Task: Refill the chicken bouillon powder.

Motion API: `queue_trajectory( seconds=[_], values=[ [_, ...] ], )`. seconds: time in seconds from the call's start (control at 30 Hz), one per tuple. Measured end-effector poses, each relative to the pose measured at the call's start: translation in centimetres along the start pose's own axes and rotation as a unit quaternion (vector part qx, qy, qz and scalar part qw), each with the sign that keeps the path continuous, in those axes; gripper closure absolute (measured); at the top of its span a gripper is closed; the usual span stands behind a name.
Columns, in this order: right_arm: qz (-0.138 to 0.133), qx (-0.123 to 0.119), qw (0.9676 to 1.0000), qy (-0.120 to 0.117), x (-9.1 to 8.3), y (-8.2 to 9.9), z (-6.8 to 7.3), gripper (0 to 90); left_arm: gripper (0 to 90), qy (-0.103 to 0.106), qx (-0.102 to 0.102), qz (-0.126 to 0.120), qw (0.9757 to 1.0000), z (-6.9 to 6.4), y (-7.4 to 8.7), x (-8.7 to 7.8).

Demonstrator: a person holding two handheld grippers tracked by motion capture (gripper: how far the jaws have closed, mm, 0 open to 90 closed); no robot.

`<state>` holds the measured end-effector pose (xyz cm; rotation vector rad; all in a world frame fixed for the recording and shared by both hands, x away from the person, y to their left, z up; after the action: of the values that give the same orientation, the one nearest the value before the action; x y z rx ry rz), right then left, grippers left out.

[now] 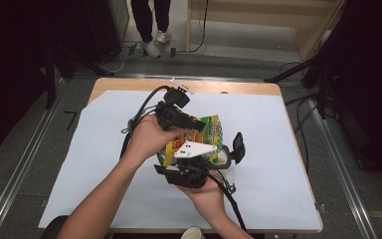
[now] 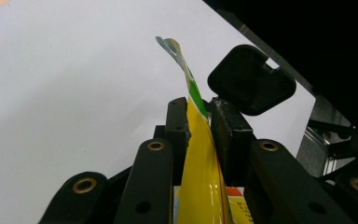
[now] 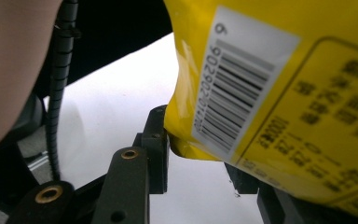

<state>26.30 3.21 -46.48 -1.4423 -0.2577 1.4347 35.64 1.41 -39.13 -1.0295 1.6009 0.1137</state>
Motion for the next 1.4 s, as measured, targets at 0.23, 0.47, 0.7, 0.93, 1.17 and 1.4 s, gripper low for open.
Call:
queue_trajectory(
  seconds=[0.23,0.47,0.7,0.93,1.17,1.4],
  values=[
    [0.001,0.007,1.0000,0.003,0.25,0.36,-0.29,65.4,78.1,-0.003,0.002,0.009,1.0000,-0.01,-0.10,0.55],
    [-0.002,0.005,1.0000,0.005,0.13,0.37,-0.43,65.5,78.2,-0.003,0.005,0.005,1.0000,-0.13,-0.25,0.55],
    [-0.005,0.009,0.9999,0.004,0.08,0.32,-0.41,65.4,78.2,-0.002,0.007,0.010,0.9999,-0.18,-0.38,0.65],
    [-0.003,0.009,0.9999,0.007,-0.03,0.38,-0.49,65.4,78.3,0.003,0.003,0.012,0.9999,-0.14,-0.47,0.78],
    [-0.001,0.006,0.9999,0.011,-0.17,0.31,-0.55,65.4,78.2,0.005,0.002,0.013,0.9999,-0.08,-0.54,0.80],
    [0.001,0.006,0.9999,0.011,-0.22,0.31,-0.54,65.4,78.0,0.008,0.001,0.013,0.9999,-0.05,-0.55,0.78]
  ],
)
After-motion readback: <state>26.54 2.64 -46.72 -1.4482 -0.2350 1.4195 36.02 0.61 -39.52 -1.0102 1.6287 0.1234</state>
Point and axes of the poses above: each handheld gripper's, and its own axes: x roughly forward along the jaws, y roughly out of its underside, z roughly to its left, the point moved 8 cm from there along x, roughly forward along the jaws, and after that the axes turned 11 degrees about z, right-handed, at the moved point
